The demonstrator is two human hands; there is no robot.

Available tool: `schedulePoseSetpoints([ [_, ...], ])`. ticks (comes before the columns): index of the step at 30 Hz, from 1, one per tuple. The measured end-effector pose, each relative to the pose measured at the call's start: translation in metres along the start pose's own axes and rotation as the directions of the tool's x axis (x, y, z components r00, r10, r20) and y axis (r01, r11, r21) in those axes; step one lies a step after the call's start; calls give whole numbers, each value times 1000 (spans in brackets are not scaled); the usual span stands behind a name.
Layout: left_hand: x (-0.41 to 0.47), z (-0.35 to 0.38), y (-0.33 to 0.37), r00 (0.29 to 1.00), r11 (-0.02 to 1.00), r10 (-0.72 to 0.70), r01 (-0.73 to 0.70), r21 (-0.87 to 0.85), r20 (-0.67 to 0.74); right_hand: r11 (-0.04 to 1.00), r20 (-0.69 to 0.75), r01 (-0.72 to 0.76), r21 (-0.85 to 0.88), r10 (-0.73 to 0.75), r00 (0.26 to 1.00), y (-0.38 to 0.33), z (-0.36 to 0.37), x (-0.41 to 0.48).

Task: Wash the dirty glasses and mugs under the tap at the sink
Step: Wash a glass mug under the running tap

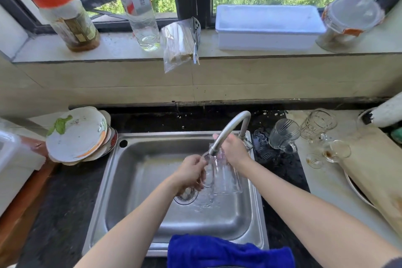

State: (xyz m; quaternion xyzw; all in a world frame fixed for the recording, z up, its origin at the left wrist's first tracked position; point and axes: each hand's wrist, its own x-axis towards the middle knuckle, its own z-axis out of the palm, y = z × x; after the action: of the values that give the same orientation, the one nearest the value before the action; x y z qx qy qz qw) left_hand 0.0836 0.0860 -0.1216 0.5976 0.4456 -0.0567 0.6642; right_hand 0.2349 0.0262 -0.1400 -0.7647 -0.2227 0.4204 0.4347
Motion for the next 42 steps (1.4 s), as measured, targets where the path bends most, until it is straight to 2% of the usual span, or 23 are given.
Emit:
schedulePoseSetpoints([
  [2, 10, 8, -7, 966, 993, 84, -60, 103, -244, 999, -104, -15, -32, 12, 995, 5, 7, -10],
  [3, 13, 13, -8, 941, 990, 123, -92, 111, -314, 1000, -124, -18, 2, 18, 992, 8, 10, -15],
  [5, 20, 20, -14, 916, 989, 143, -140, 35, -374, 996, -116, -4, 86, 14, 993, 13, 15, -25],
  [7, 26, 22, -20, 915, 986, 62, -117, -116, -398, 991, -92, -2, 132, 14, 996, 22, 22, -43],
  [9, 32, 17, -25, 902, 971, -19, -87, -223, -432, 987, 0, -24, 158, 25, 1000, 30, 33, -70],
  [12, 38, 11, -27, 871, 979, -3, -98, -181, -491, 988, 95, -85, 127, 73, 993, 30, 35, -70],
  [15, 34, 19, -22, 882, 979, 26, -118, -167, -471, 989, -12, -128, 74, 130, 991, 7, 23, -26],
  [18, 30, 25, -23, 902, 954, -31, -102, -282, -431, 990, -100, -138, -1, 137, 985, -9, 18, -20],
  [19, 31, 23, -23, 898, 941, -60, -94, -325, -435, 993, -75, -115, -21, 113, 991, -6, 21, -30],
  [21, 31, 13, -25, 889, 912, -120, -77, -403, -441, 997, 64, -83, -5, 83, 995, 6, 31, -56],
  [23, 28, 9, -27, 904, 886, -157, -50, -461, -399, 994, 155, -112, 16, 108, 982, 10, 32, -61],
  [26, 20, 18, -25, 951, 850, -155, -10, -527, -267, 984, 15, -166, 61, 166, 986, -8, 20, -25],
  [28, 16, 22, -21, 959, 834, -148, -11, -552, -243, 982, -34, -166, 90, 170, 985, -19, 17, -13],
  [30, 14, 16, -19, 950, 809, -163, -26, -587, -267, 988, 22, -100, 115, 98, 995, -9, 26, -29],
  [33, 14, 3, -23, 942, 770, -189, -33, -637, -277, 990, 172, -122, 65, 110, 979, 8, 38, -58],
  [36, 8, 6, -22, 972, 756, -179, 36, -653, -154, 981, 85, -169, 94, 161, 983, 4, 27, -33],
  [38, 4, 14, -19, 981, 769, -167, 69, -635, -96, 956, 64, -209, 205, 200, 978, -7, 20, -18],
  [39, 2, 16, -16, 980, 802, -165, 68, -593, -110, 941, 69, -230, 247, 220, 973, -8, 20, -13],
  [40, 1, 17, -14, 979, 860, -141, 48, -508, -147, 934, 67, -237, 267, 227, 972, -6, 20, -11],
  [42, 1, 11, -11, 965, 984, -22, -25, -175, -262, 939, 35, -234, 250, 232, 972, 1, 19, -7],
])
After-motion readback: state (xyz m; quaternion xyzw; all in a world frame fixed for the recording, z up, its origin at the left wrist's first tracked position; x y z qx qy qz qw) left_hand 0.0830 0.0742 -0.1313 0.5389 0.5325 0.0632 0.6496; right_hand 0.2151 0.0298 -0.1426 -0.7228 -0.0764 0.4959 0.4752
